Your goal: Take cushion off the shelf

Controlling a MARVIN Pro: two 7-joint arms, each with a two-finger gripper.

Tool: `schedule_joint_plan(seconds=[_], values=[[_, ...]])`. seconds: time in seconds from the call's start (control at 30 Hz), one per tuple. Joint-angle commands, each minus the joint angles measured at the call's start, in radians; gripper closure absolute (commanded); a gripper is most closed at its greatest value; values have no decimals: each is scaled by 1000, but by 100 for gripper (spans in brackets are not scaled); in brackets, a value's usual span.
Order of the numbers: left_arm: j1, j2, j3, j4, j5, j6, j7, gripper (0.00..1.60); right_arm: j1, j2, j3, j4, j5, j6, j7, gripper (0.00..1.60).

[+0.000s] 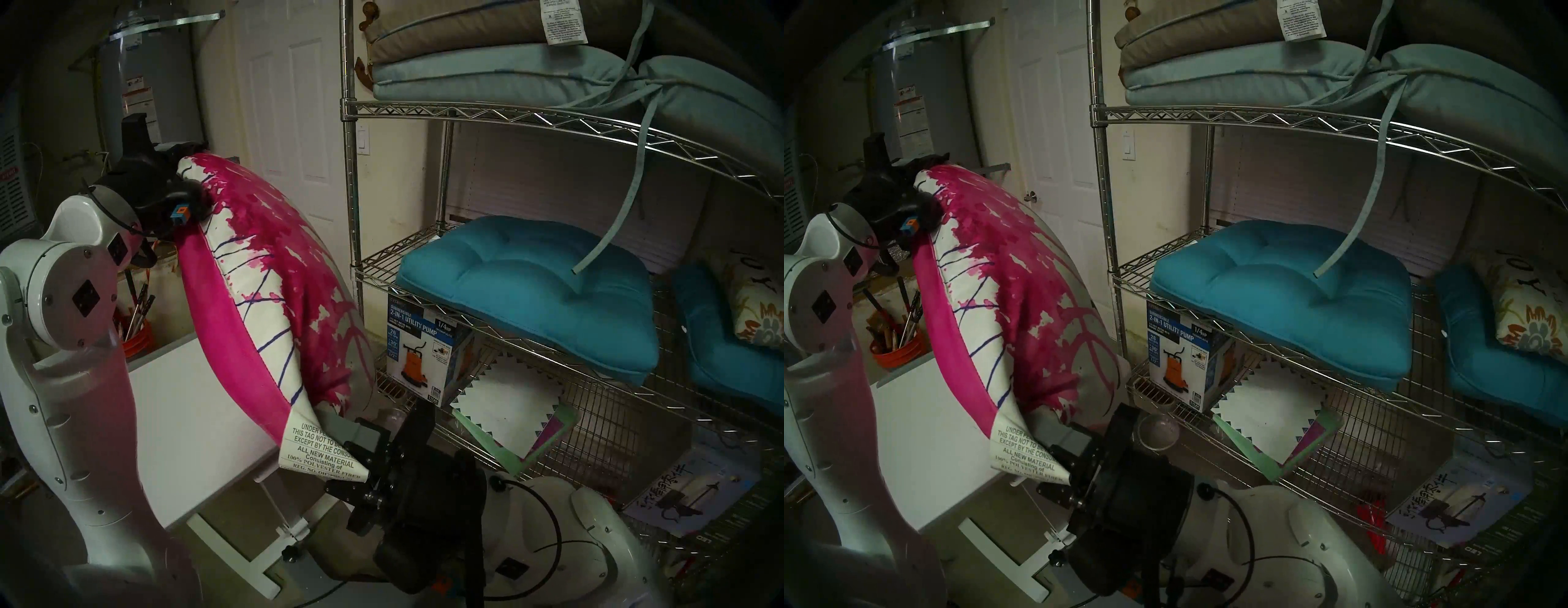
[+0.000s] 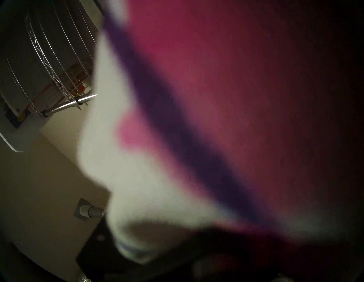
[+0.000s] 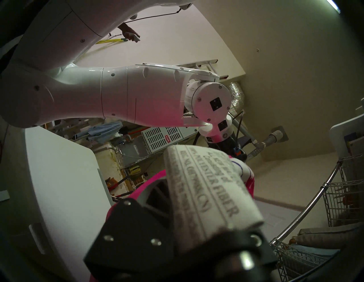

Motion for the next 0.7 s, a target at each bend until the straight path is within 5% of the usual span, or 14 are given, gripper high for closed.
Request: schedule_joint_plan(seconds=[0.0, 0.67], values=[[-5, 8, -78, -18, 6, 6, 5, 160, 35, 9, -39, -1, 16, -6, 6, 160], [71, -3, -251, -18, 6, 8, -75, 160, 173, 0, -143, 91, 48, 16, 43, 160]])
